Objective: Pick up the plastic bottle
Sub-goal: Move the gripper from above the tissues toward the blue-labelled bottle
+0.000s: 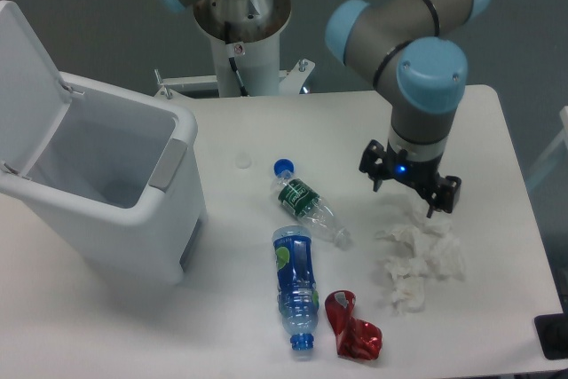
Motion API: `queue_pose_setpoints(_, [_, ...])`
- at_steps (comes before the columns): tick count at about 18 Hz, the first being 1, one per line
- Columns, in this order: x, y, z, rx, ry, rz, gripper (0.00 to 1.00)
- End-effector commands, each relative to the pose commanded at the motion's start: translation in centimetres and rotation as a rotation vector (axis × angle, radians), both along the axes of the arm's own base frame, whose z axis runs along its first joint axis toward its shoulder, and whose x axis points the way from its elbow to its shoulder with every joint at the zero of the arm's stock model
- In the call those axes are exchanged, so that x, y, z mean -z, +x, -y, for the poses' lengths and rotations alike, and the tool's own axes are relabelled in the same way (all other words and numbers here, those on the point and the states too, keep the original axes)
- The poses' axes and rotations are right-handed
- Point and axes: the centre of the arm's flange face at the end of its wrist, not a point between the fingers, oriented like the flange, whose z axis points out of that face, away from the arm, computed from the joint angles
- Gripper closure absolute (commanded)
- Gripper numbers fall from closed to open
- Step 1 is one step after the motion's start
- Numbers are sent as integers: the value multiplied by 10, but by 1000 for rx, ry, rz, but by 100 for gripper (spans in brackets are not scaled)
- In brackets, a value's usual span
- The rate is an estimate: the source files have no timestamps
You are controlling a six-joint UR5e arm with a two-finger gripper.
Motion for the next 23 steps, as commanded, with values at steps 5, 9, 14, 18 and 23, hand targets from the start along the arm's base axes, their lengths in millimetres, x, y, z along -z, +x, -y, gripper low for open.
queue_pose_setpoints(5, [0,-4,-6,1,13,0,0])
queue_pose_setpoints(9, [17,-5,-24,-19,67,-68,0])
queue_pose_setpoints(14, [23,-26,-37,-314,141,-78,0])
queue_pose_setpoints(18, [26,-27,-69,-502,217,-64,0])
queue_pose_setpoints(23, [26,-16,-101,-533,315,-41,0])
